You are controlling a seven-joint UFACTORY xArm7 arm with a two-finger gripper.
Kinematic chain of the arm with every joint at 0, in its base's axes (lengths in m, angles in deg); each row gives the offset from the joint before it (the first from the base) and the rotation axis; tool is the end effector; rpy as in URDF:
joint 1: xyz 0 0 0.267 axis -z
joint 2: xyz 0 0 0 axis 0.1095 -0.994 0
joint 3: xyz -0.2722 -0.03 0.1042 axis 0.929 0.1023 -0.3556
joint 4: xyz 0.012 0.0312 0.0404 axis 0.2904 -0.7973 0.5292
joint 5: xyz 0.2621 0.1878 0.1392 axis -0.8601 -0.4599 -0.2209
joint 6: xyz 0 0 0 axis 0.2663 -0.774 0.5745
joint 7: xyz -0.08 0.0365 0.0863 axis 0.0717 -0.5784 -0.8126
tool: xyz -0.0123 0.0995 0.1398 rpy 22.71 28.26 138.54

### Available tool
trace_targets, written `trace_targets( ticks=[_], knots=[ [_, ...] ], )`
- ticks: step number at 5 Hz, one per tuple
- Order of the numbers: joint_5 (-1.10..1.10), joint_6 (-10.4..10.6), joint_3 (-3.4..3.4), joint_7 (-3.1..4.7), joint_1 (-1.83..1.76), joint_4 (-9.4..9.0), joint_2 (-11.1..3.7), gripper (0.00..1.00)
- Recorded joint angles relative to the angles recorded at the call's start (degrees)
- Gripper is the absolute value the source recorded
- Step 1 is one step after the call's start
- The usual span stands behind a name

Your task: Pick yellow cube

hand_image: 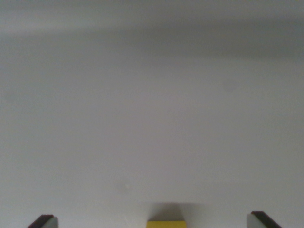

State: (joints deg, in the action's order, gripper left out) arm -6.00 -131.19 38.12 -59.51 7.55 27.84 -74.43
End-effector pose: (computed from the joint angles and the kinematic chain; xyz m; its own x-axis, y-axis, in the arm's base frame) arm 0.4876 -0.0321 0.1938 0.9994 -0.0276 -0.0200 -0.0283 -0.9988 -0.0388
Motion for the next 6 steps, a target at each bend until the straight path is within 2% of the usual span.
trace_targets(
  ticks=[1,2,3,4,5,6],
  knots=[
    [0.01,2.7,0.09,0.27,-0.06,-2.47,-0.47,0.0],
    [0.01,2.7,0.09,0.27,-0.06,-2.47,-0.47,0.0],
    [0.02,5.4,0.18,0.53,-0.13,-4.95,-0.95,0.0],
    [0.02,5.4,0.18,0.53,-0.13,-4.95,-0.95,0.0],
    [0.03,8.0,0.26,0.79,-0.19,-7.3,-1.4,0.0],
    [0.03,8.0,0.26,0.79,-0.19,-7.3,-1.4,0.0]
  ],
)
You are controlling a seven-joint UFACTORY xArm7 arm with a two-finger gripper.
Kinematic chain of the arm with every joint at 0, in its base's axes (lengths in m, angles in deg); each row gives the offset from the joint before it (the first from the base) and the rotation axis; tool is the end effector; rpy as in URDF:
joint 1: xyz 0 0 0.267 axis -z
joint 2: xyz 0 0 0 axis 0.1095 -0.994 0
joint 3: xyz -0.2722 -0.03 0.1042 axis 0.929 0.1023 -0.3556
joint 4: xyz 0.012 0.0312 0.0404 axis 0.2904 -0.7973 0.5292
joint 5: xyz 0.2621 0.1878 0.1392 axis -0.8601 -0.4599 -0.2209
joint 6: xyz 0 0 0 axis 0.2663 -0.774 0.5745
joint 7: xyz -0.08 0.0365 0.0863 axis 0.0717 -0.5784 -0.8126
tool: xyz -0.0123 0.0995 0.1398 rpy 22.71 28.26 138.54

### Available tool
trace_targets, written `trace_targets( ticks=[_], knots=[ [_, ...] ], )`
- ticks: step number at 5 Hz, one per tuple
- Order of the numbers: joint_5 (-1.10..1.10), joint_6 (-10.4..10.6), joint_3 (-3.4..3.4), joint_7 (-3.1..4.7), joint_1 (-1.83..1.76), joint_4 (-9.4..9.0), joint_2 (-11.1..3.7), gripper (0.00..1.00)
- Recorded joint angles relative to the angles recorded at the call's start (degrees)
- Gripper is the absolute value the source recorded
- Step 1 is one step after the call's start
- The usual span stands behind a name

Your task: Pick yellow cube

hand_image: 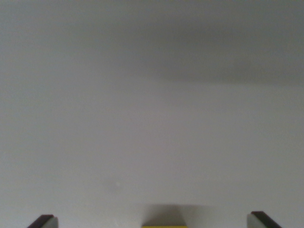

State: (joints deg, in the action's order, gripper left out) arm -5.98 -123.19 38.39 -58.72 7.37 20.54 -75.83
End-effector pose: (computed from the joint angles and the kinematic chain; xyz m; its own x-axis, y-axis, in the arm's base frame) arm 0.4737 -0.0335 0.1407 0.9993 -0.0209 -0.0321 -0.0220 -0.9992 -0.0340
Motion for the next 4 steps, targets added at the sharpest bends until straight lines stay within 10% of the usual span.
trace_targets(
  ticks=[4],
  knots=[
    [0.02,5.1,0.17,0.51,-0.12,-4.7,-0.9,0.0]
  ],
)
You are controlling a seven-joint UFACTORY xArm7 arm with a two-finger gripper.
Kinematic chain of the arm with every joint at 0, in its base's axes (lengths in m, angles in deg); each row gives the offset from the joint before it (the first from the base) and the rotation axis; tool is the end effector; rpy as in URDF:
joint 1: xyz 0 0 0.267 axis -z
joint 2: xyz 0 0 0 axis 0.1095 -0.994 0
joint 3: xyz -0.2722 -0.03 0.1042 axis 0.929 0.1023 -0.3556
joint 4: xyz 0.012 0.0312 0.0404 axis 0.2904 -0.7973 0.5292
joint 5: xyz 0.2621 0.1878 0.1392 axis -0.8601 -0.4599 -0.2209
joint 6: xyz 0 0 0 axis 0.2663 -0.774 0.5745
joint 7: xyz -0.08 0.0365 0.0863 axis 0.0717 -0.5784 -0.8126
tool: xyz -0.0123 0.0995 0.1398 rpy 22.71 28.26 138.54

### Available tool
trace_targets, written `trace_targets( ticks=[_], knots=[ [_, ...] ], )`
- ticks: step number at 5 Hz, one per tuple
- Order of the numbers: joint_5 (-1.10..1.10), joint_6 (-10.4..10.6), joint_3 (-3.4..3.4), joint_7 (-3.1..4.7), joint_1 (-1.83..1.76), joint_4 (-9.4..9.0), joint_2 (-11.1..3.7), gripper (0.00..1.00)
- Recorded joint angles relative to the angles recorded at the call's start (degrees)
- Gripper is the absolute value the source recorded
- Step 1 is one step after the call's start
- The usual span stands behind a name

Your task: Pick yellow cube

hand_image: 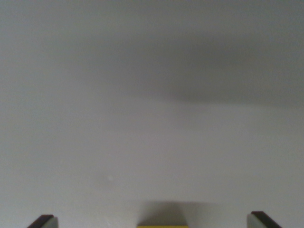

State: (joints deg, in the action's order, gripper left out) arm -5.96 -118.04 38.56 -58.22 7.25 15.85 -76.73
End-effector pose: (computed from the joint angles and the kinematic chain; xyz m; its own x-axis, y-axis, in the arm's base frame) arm 0.4608 -0.0343 0.1080 0.9991 -0.0162 -0.0397 -0.0174 -0.9994 -0.0304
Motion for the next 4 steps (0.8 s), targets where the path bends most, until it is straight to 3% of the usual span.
trace_targets(
  ticks=[1,2,3,4],
  knots=[
    [0.01,2.5,0.08,0.24,-0.06,-2.26,-0.43,0.0],
    [0.01,2.5,0.08,0.24,-0.06,-2.26,-0.43,0.0],
    [0.02,4.8,0.16,0.48,-0.11,-4.42,-0.85,0.0],
    [0.02,4.8,0.16,0.48,-0.11,-4.42,-0.85,0.0]
  ],
)
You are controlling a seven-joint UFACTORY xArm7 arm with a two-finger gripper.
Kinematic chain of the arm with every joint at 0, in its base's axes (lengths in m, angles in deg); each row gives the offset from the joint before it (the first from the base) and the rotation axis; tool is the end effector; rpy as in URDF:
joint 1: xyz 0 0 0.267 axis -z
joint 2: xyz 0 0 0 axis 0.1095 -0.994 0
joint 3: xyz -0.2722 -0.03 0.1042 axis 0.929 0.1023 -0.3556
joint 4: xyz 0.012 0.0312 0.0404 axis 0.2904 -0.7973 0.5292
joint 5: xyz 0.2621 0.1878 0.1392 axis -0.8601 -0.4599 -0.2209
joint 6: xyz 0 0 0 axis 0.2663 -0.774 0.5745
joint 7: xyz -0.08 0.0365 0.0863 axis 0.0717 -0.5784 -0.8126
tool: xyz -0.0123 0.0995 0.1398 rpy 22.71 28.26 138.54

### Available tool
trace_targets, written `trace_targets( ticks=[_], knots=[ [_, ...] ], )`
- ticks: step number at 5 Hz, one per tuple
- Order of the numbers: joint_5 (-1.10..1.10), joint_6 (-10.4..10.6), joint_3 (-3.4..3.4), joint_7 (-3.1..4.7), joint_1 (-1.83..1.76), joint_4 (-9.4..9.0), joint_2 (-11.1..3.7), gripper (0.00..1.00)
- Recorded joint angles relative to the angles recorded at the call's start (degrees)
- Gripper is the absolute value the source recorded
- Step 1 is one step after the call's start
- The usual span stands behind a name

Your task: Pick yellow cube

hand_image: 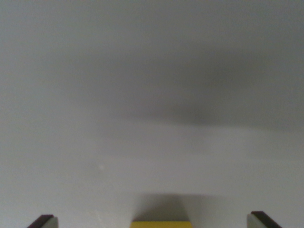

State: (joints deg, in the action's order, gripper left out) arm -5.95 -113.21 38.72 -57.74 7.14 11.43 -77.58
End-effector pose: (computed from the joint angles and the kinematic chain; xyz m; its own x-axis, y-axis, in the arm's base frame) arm 0.4458 -0.0348 0.0787 0.9988 -0.0115 -0.0475 -0.0128 -0.9996 -0.0269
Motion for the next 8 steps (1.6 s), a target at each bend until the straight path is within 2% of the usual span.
trace_targets(
  ticks=[1,2,3,4,5,6,7,8],
  knots=[
    [0.01,2.2,0.07,0.22,-0.05,-2.05,-0.39,0.0],
    [0.01,2.2,0.07,0.22,-0.05,-2.05,-0.39,0.0],
    [0.01,4.3,0.14,0.42,-0.1,-3.9,-0.75,0.0],
    [0.01,4.3,0.14,0.42,-0.1,-3.9,-0.75,0.0],
    [0.02,6.0,0.2,0.59,-0.14,-5.5,-1.06,0.0],
    [0.02,6.0,0.2,0.59,-0.14,-5.5,-1.06,0.0],
    [0.02,7.7,0.25,0.75,-0.18,-7.0,-1.34,0.0],
    [0.02,7.7,0.25,0.75,-0.18,-7.0,-1.34,0.0]
  ],
)
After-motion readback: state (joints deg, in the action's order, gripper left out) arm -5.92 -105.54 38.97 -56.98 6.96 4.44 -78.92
